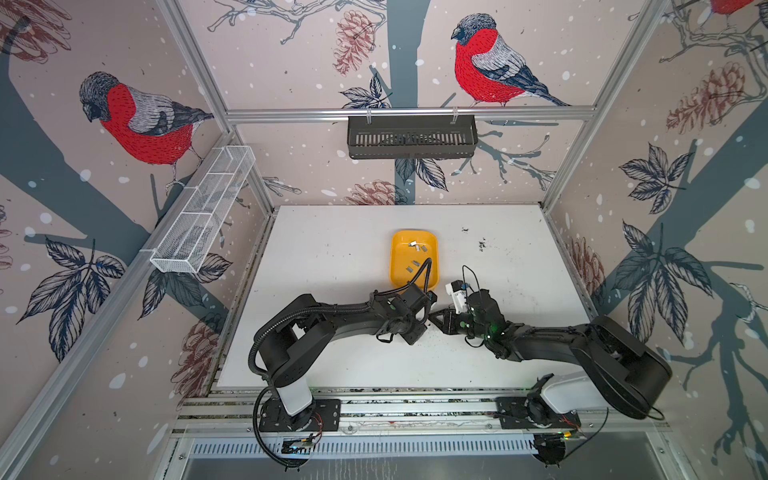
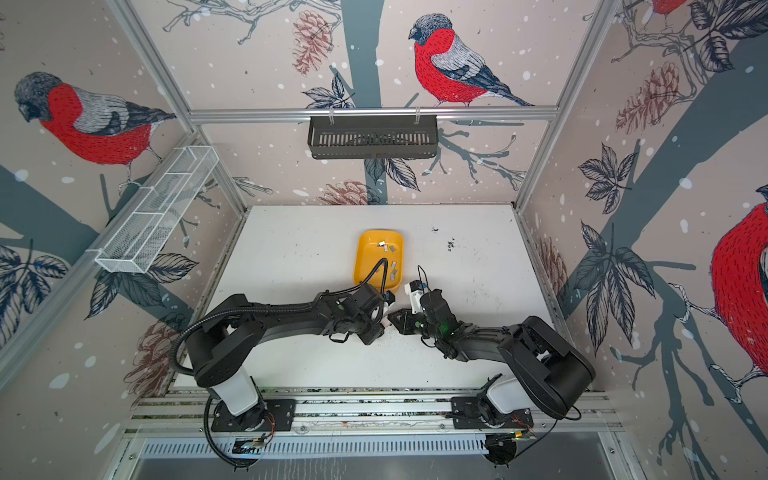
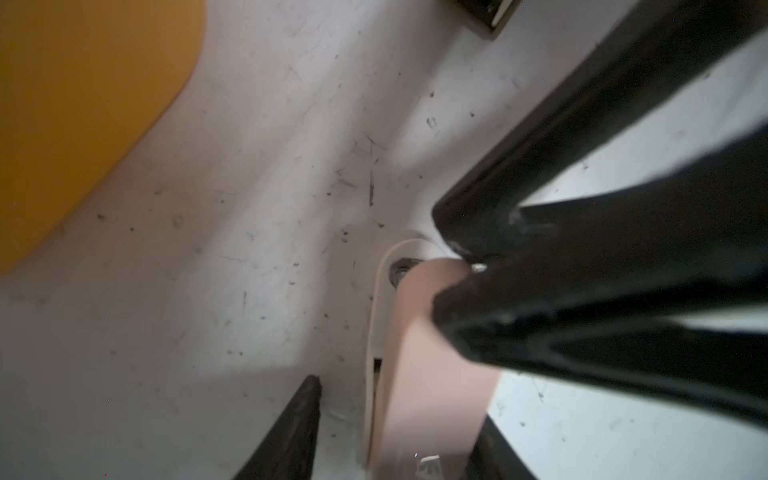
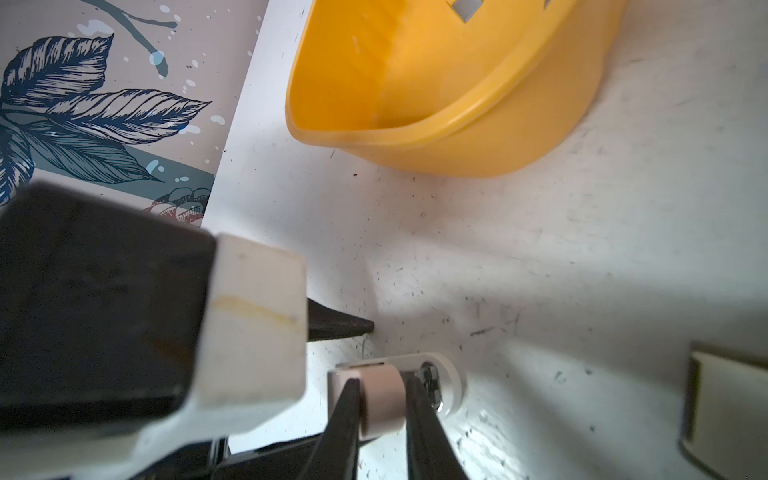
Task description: Load the staples into the stapler
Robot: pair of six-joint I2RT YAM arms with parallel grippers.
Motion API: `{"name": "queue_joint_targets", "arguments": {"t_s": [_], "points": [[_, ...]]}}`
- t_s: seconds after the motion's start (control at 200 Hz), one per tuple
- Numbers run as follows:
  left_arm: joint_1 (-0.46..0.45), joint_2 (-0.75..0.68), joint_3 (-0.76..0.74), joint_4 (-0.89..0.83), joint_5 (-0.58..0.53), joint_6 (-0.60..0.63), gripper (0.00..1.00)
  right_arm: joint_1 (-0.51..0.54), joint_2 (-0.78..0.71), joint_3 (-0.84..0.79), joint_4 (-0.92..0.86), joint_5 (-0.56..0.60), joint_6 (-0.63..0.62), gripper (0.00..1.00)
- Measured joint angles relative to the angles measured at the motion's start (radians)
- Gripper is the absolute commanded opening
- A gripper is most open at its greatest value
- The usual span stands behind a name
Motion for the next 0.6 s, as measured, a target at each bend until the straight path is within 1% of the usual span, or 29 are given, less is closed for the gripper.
{"name": "queue_joint_targets", "arguments": {"t_s": [0.06,0.125,0.195,0.38,0.49,0.595], "points": [[-0.004,0.007,0.006,0.002,-0.004,0.005,0.43,0.000,-0.009,0.004,-0.011,0.000,0.000,0.23],[-0.008,0.010,0.008,0.001,-0.013,0.010,0.37,0.000,-0.021,0.009,-0.027,0.001,0.000,0.24],[-0.013,0.010,0.008,0.001,-0.027,0.010,0.35,0.000,-0.032,0.013,-0.039,0.001,0.000,0.27],[-0.016,-0.003,0.008,-0.011,-0.027,0.011,0.21,-0.003,-0.071,0.017,-0.075,0.001,0.001,0.33],[-0.016,-0.032,0.013,-0.027,-0.025,0.011,0.19,-0.011,-0.109,0.017,-0.095,0.000,0.004,0.36],[-0.016,-0.068,0.035,-0.055,-0.010,0.016,0.17,-0.030,-0.180,0.015,-0.129,-0.004,0.005,0.40]]}}
